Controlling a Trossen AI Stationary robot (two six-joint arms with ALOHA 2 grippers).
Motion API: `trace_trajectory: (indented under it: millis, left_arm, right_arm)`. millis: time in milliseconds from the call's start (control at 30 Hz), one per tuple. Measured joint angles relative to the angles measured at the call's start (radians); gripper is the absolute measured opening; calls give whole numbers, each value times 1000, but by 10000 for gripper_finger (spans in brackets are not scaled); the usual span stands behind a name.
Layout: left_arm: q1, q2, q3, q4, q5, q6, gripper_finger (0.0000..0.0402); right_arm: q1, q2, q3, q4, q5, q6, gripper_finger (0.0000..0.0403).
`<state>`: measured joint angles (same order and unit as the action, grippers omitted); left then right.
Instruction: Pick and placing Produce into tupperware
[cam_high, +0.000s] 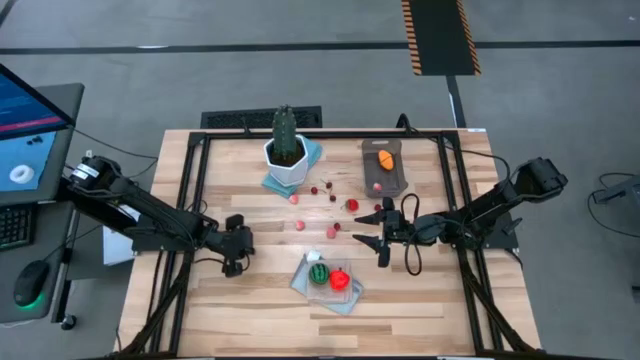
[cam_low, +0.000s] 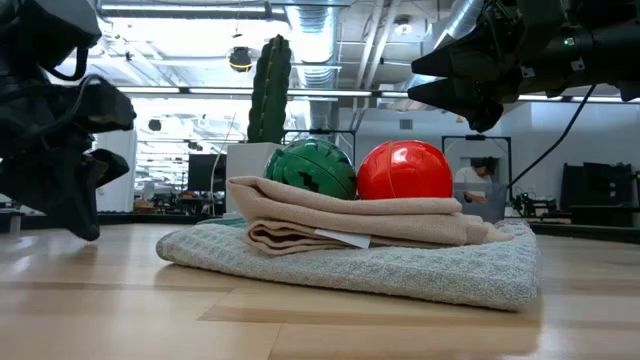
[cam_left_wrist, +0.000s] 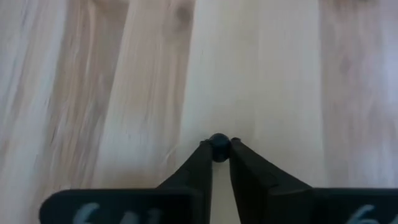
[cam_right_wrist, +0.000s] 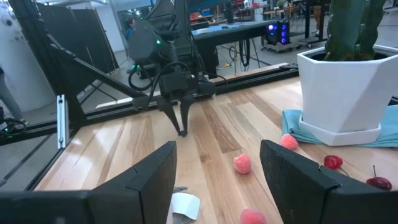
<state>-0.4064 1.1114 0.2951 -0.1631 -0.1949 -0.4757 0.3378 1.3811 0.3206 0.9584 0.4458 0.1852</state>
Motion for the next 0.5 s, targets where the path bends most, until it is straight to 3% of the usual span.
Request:
trace_trajectory:
  millis: [267,500]
  left_arm:
    - [30,0,0,103,-41,67,34]
    - [110,0,0,288,-48,147,25]
  right_arm:
    - [0,0,0,0,0,0,255]
    - [0,0,0,12,0,-2,255]
